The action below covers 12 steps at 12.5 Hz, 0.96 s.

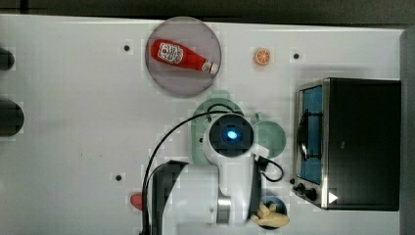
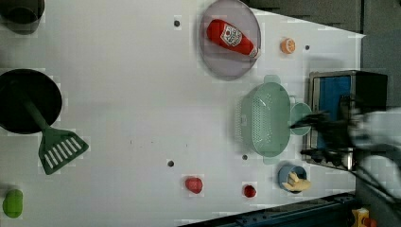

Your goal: Drag strainer right to left.

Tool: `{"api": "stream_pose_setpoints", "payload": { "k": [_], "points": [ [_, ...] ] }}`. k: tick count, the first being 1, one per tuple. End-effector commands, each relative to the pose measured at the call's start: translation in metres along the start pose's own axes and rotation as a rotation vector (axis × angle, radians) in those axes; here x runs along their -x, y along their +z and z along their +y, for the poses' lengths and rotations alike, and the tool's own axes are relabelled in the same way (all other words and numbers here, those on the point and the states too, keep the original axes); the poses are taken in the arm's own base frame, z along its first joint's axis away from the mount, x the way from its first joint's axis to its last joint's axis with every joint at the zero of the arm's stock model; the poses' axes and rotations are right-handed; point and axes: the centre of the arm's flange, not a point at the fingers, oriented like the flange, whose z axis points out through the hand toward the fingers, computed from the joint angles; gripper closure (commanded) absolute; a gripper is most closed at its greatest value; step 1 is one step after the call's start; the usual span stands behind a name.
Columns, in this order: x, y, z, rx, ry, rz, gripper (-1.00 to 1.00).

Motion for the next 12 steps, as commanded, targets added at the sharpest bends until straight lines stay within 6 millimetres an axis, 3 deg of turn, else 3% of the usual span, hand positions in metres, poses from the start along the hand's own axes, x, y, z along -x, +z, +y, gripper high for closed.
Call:
{"api": "stream_pose_setpoints", "payload": {
  "k": [1, 4, 7, 12],
  "points": [
    [-0.011, 0.003, -0.009, -0.104, 0.116, 0.048, -1.0],
    [-0.013, 0.053, -0.03, -0.145, 0.178, 0.057, -1.0],
    [0.003, 0.101, -0.047, -0.168, 0.337, 0.046, -1.0],
    [0.033, 0.153, -0.065, -0.191, 0.327, 0.036, -1.0]
  ]
}}
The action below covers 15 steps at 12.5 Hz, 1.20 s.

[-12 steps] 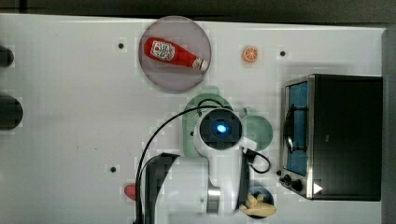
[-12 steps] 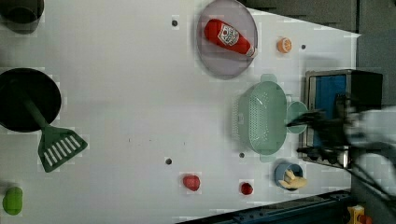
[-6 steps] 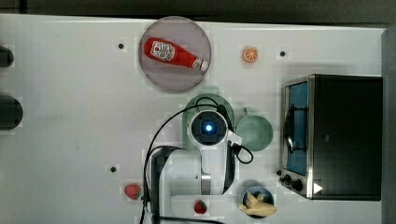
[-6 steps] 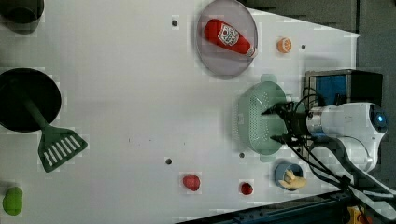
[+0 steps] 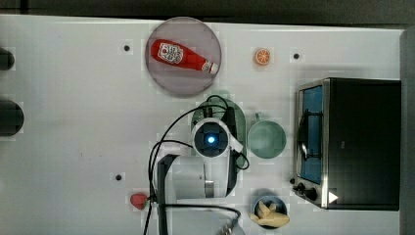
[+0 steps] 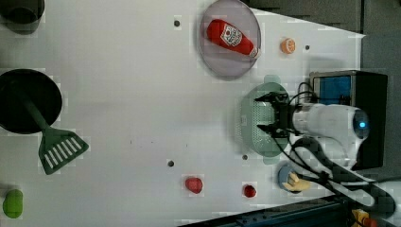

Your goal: Drag strainer right to left.

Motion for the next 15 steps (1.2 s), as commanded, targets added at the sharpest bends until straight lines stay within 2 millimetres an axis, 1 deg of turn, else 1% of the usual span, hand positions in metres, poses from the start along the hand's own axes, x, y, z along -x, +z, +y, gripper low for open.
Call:
{"api": "stream_pose_setpoints", "payload": {
  "k": [1, 4, 6, 8, 12, 15],
  "points": [
    [0.033, 0.02, 0.014, 0.07, 0.027, -0.018, -1.0],
    [0.046, 0.023, 0.013, 0.072, 0.001, -0.022, -1.0],
    [0.06, 0.021, 0.011, 0.072, 0.0, -0.024, -1.0],
    [0.079, 0.021, 0.011, 0.075, 0.011, -0.027, -1.0],
    [0.13, 0.025, 0.01, 0.08, 0.075, -0.037, -1.0],
    [0.172, 0.023, 0.006, 0.086, 0.069, -0.049, -1.0]
  ]
}}
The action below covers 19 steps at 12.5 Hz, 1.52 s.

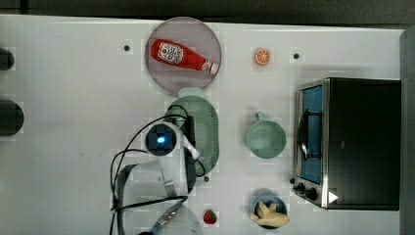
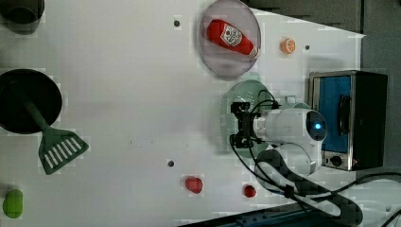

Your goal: Drag strainer right to left.

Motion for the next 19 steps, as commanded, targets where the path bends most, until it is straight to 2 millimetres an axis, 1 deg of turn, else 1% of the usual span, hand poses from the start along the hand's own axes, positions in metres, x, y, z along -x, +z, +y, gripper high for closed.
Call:
{"api": "stream_pose_setpoints", "payload": {
  "k": [1, 5, 10, 14, 19],
  "points": [
    [0.066, -0.005, 0.0, -0.002, 0.027, -0.015, -1.0],
    [0.116, -0.005, -0.007, 0.008, 0.037, -0.026, -1.0],
    [0.17, -0.006, -0.015, 0.014, 0.031, -0.035, -1.0],
    [0.207, -0.005, -0.016, 0.01, 0.044, -0.071, -1.0],
    [0.244, -0.002, -0.022, 0.009, 0.056, -0.117, -1.0]
  ]
}}
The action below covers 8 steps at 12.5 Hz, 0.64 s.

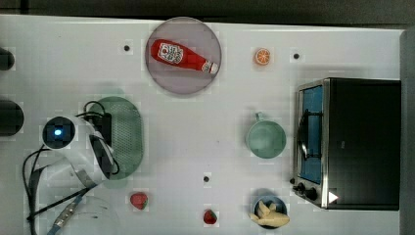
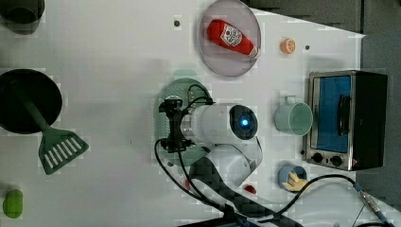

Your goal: Drag strainer right to left.

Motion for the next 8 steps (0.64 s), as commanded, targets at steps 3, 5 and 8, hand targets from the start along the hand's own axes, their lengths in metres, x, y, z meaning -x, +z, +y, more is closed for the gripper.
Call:
{"api": "stream_pose_setpoints", "payload": {
  "k": [3, 5, 8],
  "points": [
    [0.038, 0.003, 0.001, -0.014, 0.026, -0.033, -1.0],
    [0.047, 0.005, 0.001, -0.017, 0.035, -0.043, -1.0],
    [0.067, 0.006, 0.0, -0.019, 0.101, -0.068, -1.0]
  ]
}}
